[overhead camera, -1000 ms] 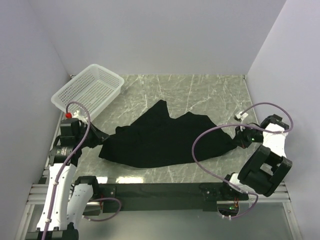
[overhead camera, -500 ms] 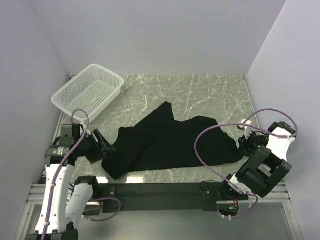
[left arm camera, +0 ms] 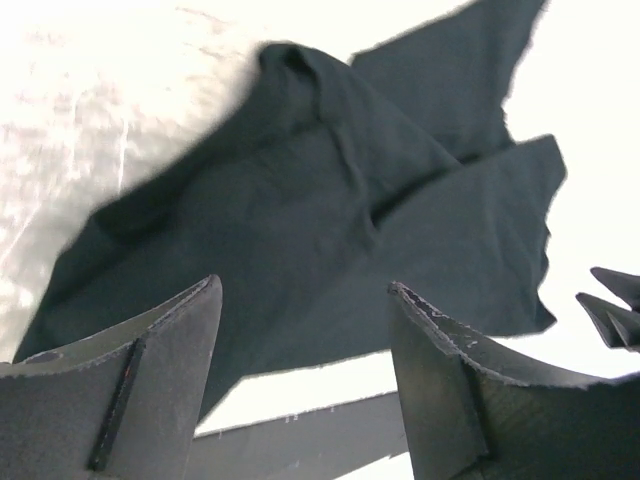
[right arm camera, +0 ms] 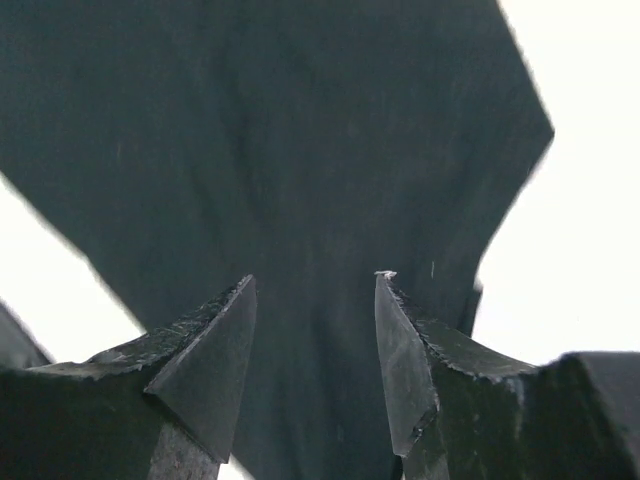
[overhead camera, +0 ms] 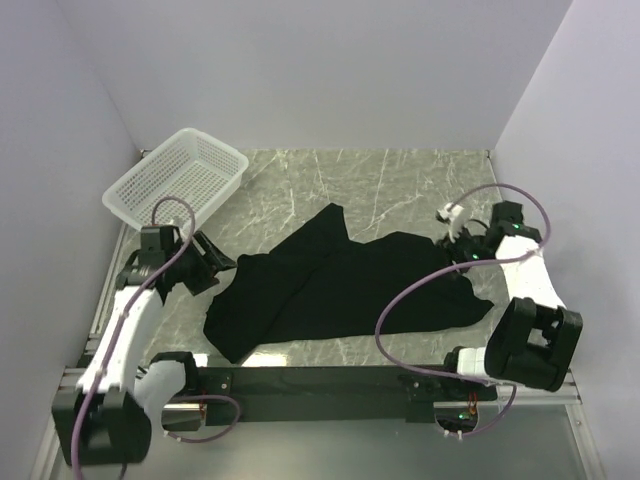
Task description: Fold and stack the t-shirts
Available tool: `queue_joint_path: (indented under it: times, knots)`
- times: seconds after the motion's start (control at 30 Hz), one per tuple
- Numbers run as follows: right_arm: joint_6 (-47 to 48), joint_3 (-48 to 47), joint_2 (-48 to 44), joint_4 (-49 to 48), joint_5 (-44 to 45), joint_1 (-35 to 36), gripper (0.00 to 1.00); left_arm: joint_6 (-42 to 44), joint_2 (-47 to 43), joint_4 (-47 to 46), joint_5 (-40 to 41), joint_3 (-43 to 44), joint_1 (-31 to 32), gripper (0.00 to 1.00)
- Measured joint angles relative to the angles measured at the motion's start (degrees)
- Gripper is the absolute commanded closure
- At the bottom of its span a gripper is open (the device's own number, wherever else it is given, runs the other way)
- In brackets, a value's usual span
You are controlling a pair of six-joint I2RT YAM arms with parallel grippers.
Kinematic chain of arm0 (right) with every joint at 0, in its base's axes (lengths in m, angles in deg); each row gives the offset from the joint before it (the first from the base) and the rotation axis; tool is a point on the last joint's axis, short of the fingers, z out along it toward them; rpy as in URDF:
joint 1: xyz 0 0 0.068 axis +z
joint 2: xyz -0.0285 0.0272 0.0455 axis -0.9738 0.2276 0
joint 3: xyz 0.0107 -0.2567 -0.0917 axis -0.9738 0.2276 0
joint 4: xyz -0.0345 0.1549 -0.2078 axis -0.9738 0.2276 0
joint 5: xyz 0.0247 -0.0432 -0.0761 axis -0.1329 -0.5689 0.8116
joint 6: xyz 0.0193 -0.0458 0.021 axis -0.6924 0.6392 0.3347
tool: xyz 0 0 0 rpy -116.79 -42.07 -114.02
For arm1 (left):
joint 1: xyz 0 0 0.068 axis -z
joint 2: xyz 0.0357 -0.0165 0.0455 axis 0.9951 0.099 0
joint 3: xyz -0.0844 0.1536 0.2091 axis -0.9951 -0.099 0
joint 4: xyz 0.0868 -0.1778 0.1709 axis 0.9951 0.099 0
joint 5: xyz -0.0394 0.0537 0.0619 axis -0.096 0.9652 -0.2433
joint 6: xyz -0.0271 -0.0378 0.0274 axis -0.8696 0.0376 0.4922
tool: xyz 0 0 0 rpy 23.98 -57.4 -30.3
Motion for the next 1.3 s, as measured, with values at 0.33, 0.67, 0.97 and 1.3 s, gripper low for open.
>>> queue_joint_path:
  times: [0.33, 0.67, 0.97, 1.3]
  knots:
    - [-23.74, -8.94, 15.37, -14.08, 6.82, 11.47, 0.42, -0.33, 25.24, -16.92, 3.76, 5.95, 10.40, 0.30]
    - [-29.75, -16.39, 20.90, -15.32, 6.47, 14.10, 0.42, 9.07, 52.61, -20.13, 11.30, 31.91, 22.43, 0.36]
    - [-30.91, -15.34, 19.43, -15.45, 6.08, 14.05, 0.41, 16.09, 69.22, -16.24, 15.63, 46.34, 28.50, 0.40]
    - [-32.17, -14.56, 18.08, -15.30, 4.94, 13.49, 0.41, 20.26, 73.00, -12.52, 16.90, 51.63, 29.29, 0.83]
